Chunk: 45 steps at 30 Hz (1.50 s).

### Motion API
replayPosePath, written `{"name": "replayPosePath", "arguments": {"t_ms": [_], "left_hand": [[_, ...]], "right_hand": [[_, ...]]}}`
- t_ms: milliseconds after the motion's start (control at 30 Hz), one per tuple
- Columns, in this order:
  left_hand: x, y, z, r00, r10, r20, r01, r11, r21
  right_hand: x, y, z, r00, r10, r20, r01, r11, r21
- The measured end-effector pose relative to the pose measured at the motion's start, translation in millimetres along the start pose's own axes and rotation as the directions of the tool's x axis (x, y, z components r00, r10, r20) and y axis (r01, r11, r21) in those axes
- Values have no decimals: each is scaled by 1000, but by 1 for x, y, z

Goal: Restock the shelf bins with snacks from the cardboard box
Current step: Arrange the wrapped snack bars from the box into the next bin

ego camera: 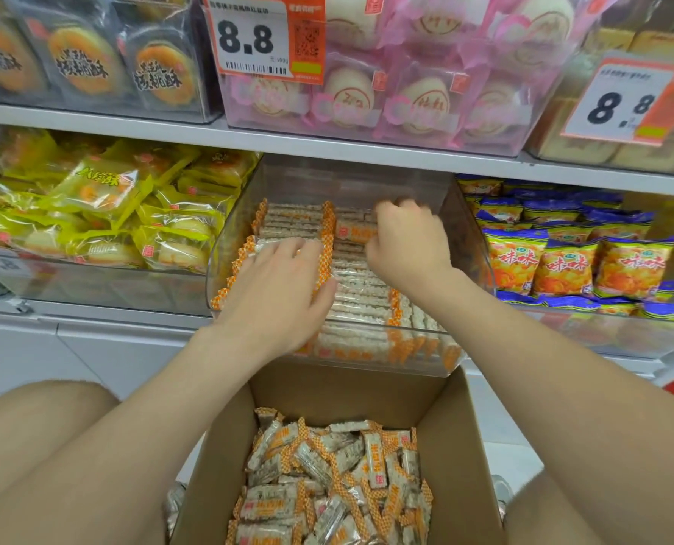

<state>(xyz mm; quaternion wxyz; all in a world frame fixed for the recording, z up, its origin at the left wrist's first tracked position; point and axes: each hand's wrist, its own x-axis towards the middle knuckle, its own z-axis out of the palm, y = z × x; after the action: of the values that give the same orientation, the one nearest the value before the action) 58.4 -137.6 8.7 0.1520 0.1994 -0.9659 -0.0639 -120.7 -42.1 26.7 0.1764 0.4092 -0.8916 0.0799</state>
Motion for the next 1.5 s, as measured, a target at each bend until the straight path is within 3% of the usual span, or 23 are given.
{"name": "replayPosePath", "arguments": {"t_ms": [67,133,200,267,300,367,433,467,500,567,700,833,933,1000,1133,1233,1333,1500], "left_hand": [[-15,6,-8,983,93,-158,-107,991,-84],[-35,16,-19,972,107,-210,-152,966,-211],[-59,24,-22,994,73,-82,-95,949,-300],[-80,27,-16,978,83,194,-37,972,-230],[-89,27,-8,930,95,356,-40,987,-158],[-101,30,11,756,69,651,-101,995,12],[-109,32,39,563,-5,826,-187,973,133],[-111,32,54,501,-29,865,-206,967,152],[-113,31,68,471,-38,882,-207,967,152],[-115,26,95,472,-40,880,-169,976,135],[-124,5,144,479,-51,877,-109,987,117],[-152,-17,192,353,-90,931,-17,995,102],[-176,-25,218,268,-152,951,50,988,144],[-188,-31,234,255,-177,951,126,981,149],[-207,-34,247,311,-260,914,307,938,162],[-219,-39,257,356,-307,883,336,923,186],[-223,-47,264,384,-302,873,312,932,185],[-229,-53,275,335,-255,907,286,945,160]], "right_hand": [[-27,-6,-19,997,-72,-8,72,989,131],[-58,-13,-43,989,-147,23,136,955,265],[-90,-19,-67,950,-271,153,190,894,405],[-119,-21,-77,840,-379,389,173,866,469],[-131,-19,-73,761,-407,505,168,876,452],[-153,-12,-51,615,-410,674,184,906,382],[-170,-6,-24,517,-359,777,181,933,311],[-178,-3,-13,483,-334,809,172,943,286],[-186,-2,-2,456,-321,830,167,947,274],[-199,0,21,412,-304,859,170,952,255],[-219,2,69,390,-290,874,119,957,264],[-238,-4,114,348,-275,896,11,957,289],[-256,-15,148,357,-252,899,-55,956,289],[-270,-24,172,355,-240,903,-78,955,285],[-296,-39,204,322,-274,906,161,959,232],[-309,-45,221,319,-360,877,329,910,253],[-318,-45,232,272,-366,890,374,892,253],[-323,-35,240,355,-368,859,411,887,211]]}}
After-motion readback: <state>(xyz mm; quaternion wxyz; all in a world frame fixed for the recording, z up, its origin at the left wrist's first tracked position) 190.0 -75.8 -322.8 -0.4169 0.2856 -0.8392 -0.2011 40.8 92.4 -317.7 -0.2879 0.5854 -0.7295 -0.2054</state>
